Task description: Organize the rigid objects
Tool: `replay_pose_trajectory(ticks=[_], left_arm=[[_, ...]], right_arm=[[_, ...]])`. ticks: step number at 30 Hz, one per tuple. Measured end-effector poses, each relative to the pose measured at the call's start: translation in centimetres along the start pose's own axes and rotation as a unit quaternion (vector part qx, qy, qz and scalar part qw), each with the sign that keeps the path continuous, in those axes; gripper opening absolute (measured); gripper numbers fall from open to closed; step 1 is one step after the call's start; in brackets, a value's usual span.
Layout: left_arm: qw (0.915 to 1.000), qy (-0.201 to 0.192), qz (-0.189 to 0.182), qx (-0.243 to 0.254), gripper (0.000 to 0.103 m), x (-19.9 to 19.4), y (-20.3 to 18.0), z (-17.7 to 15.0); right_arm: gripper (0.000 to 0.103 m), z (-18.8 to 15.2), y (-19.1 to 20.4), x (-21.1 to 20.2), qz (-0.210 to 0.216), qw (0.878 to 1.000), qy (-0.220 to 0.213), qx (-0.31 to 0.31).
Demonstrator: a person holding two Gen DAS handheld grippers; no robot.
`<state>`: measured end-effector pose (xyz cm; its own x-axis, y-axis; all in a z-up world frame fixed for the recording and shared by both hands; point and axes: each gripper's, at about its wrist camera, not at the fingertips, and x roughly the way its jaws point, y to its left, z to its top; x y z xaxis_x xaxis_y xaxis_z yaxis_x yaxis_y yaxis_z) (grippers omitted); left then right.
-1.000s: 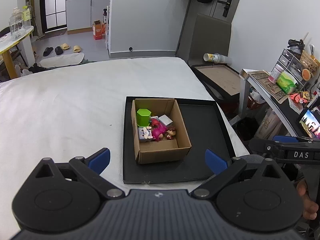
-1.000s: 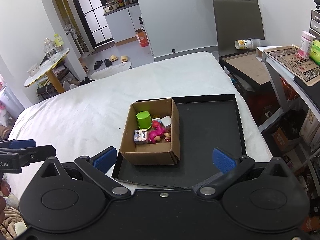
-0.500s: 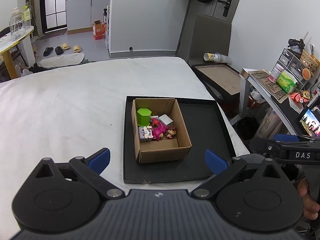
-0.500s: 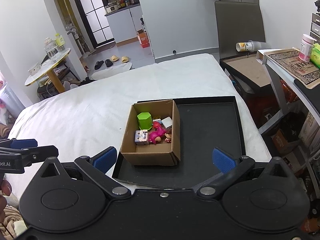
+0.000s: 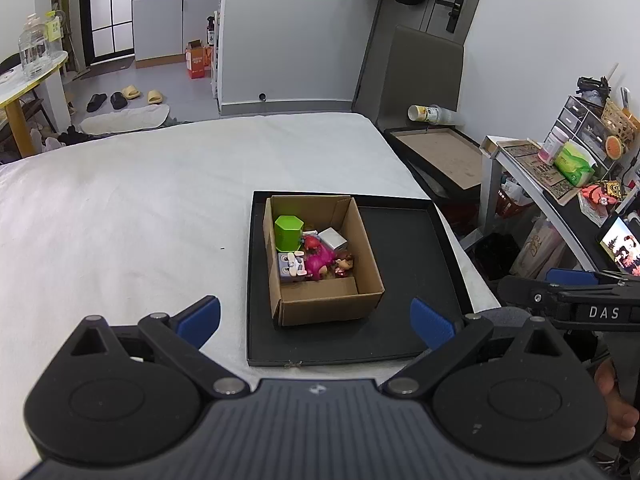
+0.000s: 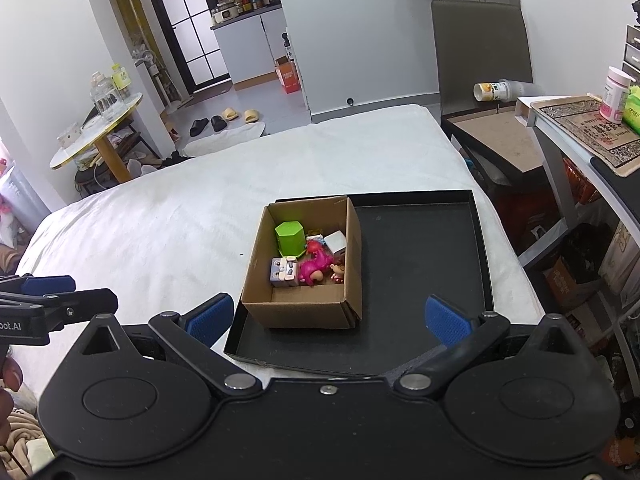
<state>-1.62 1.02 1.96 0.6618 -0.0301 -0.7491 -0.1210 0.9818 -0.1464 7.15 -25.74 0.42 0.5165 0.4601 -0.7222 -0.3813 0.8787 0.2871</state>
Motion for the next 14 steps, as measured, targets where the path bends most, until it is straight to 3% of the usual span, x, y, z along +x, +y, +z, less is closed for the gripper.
replay_pose_trajectory(ticks=[14], left_arm=[[0.9999, 0.01, -0.004, -0.006, 0.101, 0.85, 0.53, -0.27]], right_arm=[[0.103, -0.1, -0.21, 0.67, -0.005, 1.0, 0.005, 0.008]])
